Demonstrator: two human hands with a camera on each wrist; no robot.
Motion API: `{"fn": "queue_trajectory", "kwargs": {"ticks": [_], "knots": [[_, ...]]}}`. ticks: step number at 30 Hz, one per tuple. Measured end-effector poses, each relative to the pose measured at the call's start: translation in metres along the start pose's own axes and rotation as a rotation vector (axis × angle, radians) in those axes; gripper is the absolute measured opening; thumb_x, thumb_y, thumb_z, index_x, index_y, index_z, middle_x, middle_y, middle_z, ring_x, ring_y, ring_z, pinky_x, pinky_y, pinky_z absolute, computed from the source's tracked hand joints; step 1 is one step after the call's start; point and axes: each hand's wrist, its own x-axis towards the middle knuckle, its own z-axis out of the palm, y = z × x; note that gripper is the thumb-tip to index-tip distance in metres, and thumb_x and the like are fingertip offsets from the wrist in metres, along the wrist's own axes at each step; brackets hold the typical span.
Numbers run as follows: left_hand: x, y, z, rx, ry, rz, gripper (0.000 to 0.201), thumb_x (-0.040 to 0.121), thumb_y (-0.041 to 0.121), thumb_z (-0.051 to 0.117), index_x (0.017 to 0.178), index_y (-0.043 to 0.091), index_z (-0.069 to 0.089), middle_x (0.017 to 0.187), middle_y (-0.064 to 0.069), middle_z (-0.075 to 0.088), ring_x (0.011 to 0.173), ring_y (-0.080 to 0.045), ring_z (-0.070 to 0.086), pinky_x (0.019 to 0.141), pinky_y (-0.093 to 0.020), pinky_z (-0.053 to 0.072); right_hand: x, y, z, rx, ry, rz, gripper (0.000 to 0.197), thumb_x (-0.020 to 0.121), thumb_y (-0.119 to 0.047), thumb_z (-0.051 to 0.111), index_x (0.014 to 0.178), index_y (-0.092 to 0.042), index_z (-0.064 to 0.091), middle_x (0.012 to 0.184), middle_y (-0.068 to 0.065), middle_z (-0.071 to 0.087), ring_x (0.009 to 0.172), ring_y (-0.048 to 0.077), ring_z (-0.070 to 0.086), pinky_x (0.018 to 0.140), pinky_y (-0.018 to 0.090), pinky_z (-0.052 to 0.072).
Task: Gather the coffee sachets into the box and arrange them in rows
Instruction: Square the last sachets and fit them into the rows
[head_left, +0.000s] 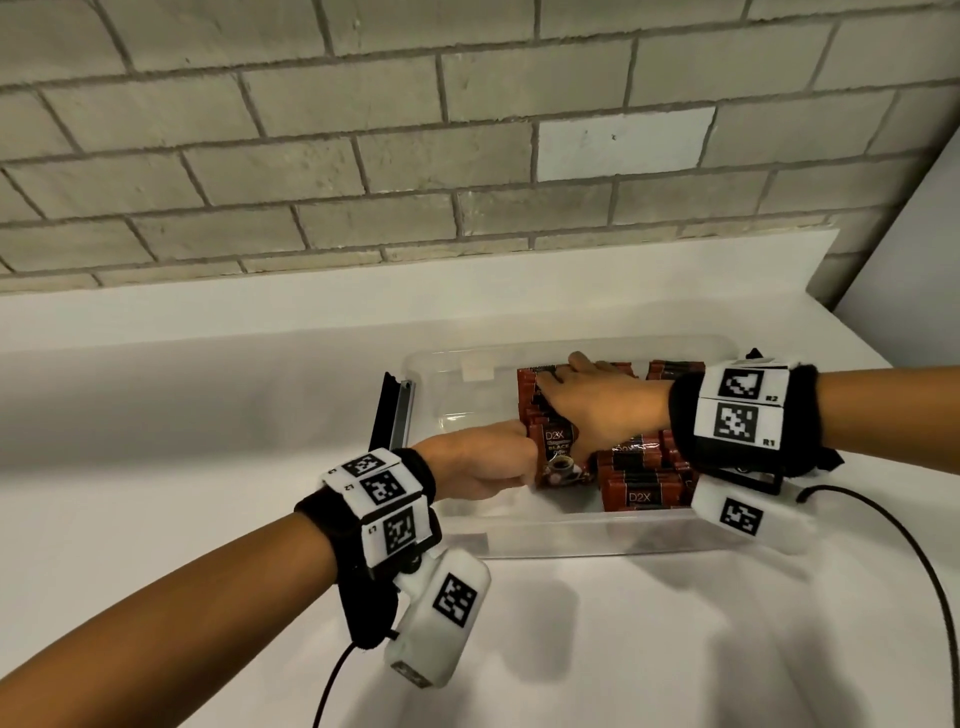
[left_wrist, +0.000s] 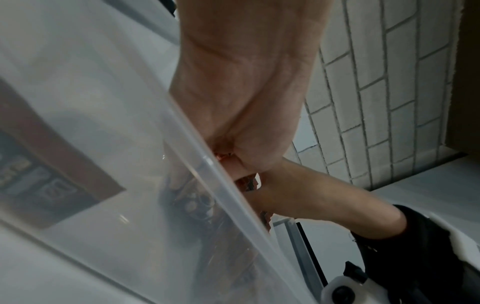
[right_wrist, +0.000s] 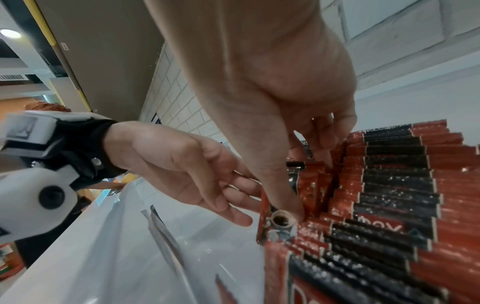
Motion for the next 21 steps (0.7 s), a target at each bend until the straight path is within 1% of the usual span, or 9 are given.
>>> {"fn": "queue_trajectory", "kwargs": {"ticks": [3, 6, 8, 11, 13, 15, 16, 19, 21], "knots": [[0.009, -0.004, 0.001, -0.030, 0.002, 0.025, 0.043, 0.072, -0.025, 0.031, 0.093, 0.005, 0.054, 0.083, -0.002, 0.055, 0.077, -0.008, 0.052, 0.069, -0.013, 0.043, -0.001, 0.002, 0.002, 0.084, -0.030, 0.002, 0.095, 0.077, -0.030, 0.076, 0.146, -0.003, 0.016, 0.140, 0.019, 0.035, 0.129, 0.034, 0.034, 0.102, 0.036, 0.037], [0.014, -0.008, 0.004, -0.057, 0.049, 0.021, 0.046, 0.070, -0.022, 0.032, 0.101, 0.004, 0.054, 0.093, -0.010, 0.057, 0.085, -0.012, 0.055, 0.067, -0.016, 0.045, 0.000, 0.003, 0.002, 0.137, -0.066, 0.012, 0.099, 0.075, -0.028, 0.078, 0.146, -0.003, 0.015, 0.141, 0.019, 0.037, 0.126, 0.031, 0.041, 0.101, 0.033, 0.040], [0.013, -0.007, 0.007, -0.084, 0.056, 0.021, 0.049, 0.069, -0.024, 0.028, 0.101, 0.000, 0.057, 0.096, -0.012, 0.059, 0.090, -0.017, 0.056, 0.075, -0.019, 0.046, 0.001, 0.004, 0.002, 0.158, -0.076, 0.008, 0.105, 0.072, -0.029, 0.080, 0.147, -0.002, 0.012, 0.142, 0.018, 0.038, 0.124, 0.029, 0.044, 0.100, 0.032, 0.043], [0.012, -0.005, 0.009, -0.135, 0.058, 0.043, 0.057, 0.070, -0.027, 0.025, 0.114, -0.007, 0.056, 0.107, -0.018, 0.058, 0.103, -0.026, 0.055, 0.099, -0.036, 0.044, 0.000, 0.006, 0.002, 0.202, -0.076, 0.013, 0.106, 0.071, -0.031, 0.081, 0.147, -0.004, 0.012, 0.142, 0.016, 0.034, 0.124, 0.028, 0.043, 0.095, 0.029, 0.043], [0.012, -0.005, 0.009, -0.146, 0.049, 0.064, 0.056, 0.072, -0.028, 0.024, 0.114, -0.008, 0.054, 0.106, -0.017, 0.059, 0.104, -0.026, 0.056, 0.104, -0.041, 0.041, 0.000, 0.009, 0.000, 0.222, -0.074, 0.019, 0.091, 0.073, -0.032, 0.079, 0.141, -0.005, 0.025, 0.134, 0.013, 0.042, 0.110, 0.023, 0.048, 0.077, 0.022, 0.044], [0.012, -0.004, 0.009, -0.165, 0.035, 0.068, 0.054, 0.073, -0.029, 0.022, 0.102, 0.000, 0.057, 0.096, -0.011, 0.062, 0.097, -0.022, 0.059, 0.101, -0.038, 0.044, 0.001, 0.013, -0.002, 0.236, -0.051, 0.016, 0.066, 0.078, -0.030, 0.075, 0.128, -0.007, 0.040, 0.122, 0.011, 0.051, 0.093, 0.018, 0.049, 0.059, 0.017, 0.037], [0.011, -0.003, 0.010, -0.168, 0.027, 0.075, 0.055, 0.074, -0.030, 0.022, 0.097, 0.005, 0.058, 0.094, -0.009, 0.062, 0.096, -0.021, 0.060, 0.098, -0.037, 0.045, 0.002, 0.015, -0.002, 0.242, -0.041, 0.013, 0.057, 0.080, -0.028, 0.073, 0.124, -0.007, 0.044, 0.119, 0.010, 0.053, 0.090, 0.017, 0.049, 0.059, 0.018, 0.037], [0.008, -0.001, 0.012, -0.159, 0.024, 0.108, 0.056, 0.076, -0.030, 0.022, 0.091, 0.012, 0.056, 0.102, -0.016, 0.058, 0.101, -0.026, 0.057, 0.097, -0.038, 0.045, 0.004, 0.019, 0.000, 0.263, -0.040, 0.011, 0.045, 0.085, -0.022, 0.068, 0.124, -0.009, 0.049, 0.118, 0.008, 0.056, 0.094, 0.019, 0.052, 0.073, 0.025, 0.044], [0.007, 0.001, 0.012, -0.154, 0.047, 0.107, 0.053, 0.079, -0.028, 0.024, 0.087, 0.015, 0.053, 0.100, -0.015, 0.056, 0.097, -0.023, 0.056, 0.090, -0.031, 0.048, 0.004, 0.021, -0.001, 0.281, -0.004, 0.012, 0.040, 0.089, -0.018, 0.063, 0.125, -0.009, 0.048, 0.119, 0.009, 0.055, 0.095, 0.019, 0.053, 0.077, 0.029, 0.047]]}}
